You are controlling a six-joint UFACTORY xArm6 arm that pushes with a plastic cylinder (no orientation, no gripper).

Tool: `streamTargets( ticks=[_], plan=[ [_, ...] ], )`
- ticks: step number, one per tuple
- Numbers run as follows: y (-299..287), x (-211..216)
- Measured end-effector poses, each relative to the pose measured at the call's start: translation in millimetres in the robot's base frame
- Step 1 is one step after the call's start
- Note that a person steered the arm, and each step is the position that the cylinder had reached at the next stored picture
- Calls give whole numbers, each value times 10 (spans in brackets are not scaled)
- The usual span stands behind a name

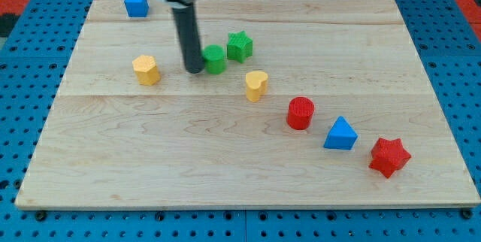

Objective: Push the yellow heart along with the yellow hexagon towards the center left

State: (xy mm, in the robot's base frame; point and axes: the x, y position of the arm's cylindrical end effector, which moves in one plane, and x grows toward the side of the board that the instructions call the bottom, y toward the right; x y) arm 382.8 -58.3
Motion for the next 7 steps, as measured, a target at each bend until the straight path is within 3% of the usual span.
streamTargets(
  ticks=[2, 3, 4, 5, 6, 7],
  plan=[
    [551, -100],
    [1176, 89],
    [1521, 623],
    [909, 684],
    [244, 459],
    [531, 407]
  ],
)
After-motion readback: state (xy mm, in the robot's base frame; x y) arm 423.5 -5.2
